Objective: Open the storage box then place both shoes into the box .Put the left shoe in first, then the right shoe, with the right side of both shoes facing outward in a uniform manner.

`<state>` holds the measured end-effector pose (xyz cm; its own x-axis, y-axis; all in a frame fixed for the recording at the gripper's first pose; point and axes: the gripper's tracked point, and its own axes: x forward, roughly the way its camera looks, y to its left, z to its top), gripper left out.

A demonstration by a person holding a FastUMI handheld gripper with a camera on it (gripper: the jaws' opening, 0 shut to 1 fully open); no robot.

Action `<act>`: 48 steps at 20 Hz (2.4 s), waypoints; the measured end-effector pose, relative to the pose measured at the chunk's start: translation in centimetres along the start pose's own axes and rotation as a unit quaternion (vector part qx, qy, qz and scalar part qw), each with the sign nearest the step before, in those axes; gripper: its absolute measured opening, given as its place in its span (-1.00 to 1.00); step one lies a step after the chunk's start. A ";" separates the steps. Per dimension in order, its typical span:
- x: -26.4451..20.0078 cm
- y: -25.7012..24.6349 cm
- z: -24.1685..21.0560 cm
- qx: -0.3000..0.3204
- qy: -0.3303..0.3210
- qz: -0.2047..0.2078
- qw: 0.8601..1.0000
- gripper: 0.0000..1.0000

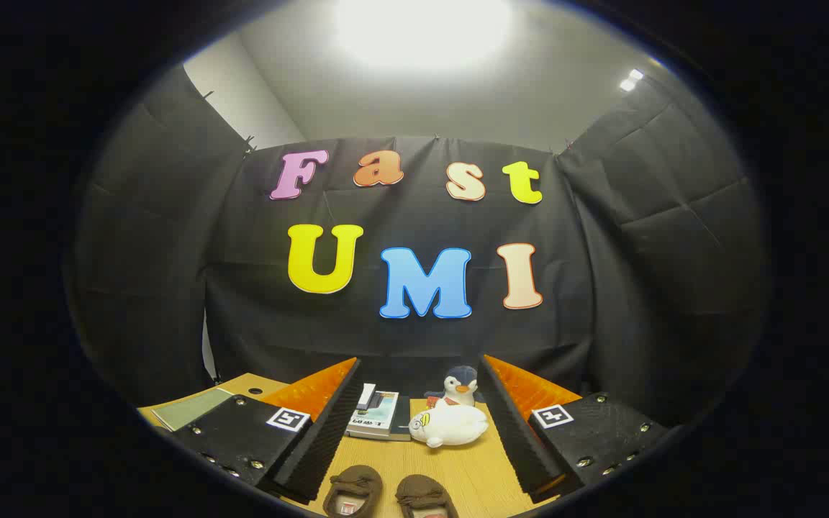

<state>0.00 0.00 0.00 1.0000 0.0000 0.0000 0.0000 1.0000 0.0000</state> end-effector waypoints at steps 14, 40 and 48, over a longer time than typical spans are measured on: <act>0.1 0.5 -0.3 -0.005 0.000 -0.004 1.000 0.94; -1.9 12.8 -13.7 0.286 0.228 0.145 0.919 0.95; -3.1 16.6 -18.5 0.415 0.306 0.163 0.841 0.95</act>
<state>-3.14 16.63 -18.52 0.7592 0.5285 -0.3798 -0.0193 0.6017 0.7985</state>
